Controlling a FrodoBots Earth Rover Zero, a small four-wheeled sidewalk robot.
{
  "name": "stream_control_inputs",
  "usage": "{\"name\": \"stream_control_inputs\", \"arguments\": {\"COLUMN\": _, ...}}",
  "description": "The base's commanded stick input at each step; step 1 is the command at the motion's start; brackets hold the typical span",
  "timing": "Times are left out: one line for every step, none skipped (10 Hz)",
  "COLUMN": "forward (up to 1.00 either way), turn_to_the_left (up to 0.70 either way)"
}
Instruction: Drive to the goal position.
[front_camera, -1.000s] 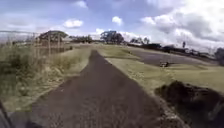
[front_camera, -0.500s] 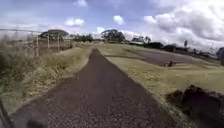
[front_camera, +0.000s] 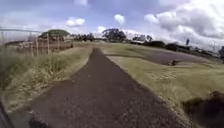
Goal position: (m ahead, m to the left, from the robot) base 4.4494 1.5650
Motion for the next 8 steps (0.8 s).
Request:
{"name": "stream_control_inputs", "arguments": {"forward": 0.85, "turn_to_the_left": 0.00}}
{"name": "stream_control_inputs", "arguments": {"forward": 0.85, "turn_to_the_left": 0.00}}
{"name": "stream_control_inputs", "arguments": {"forward": 0.85, "turn_to_the_left": 0.00}}
{"name": "stream_control_inputs", "arguments": {"forward": 0.85, "turn_to_the_left": 0.00}}
{"name": "stream_control_inputs", "arguments": {"forward": 0.85, "turn_to_the_left": 0.00}}
{"name": "stream_control_inputs", "arguments": {"forward": 0.85, "turn_to_the_left": 0.00}}
{"name": "stream_control_inputs", "arguments": {"forward": 0.85, "turn_to_the_left": 0.00}}
{"name": "stream_control_inputs", "arguments": {"forward": 0.85, "turn_to_the_left": 0.00}}
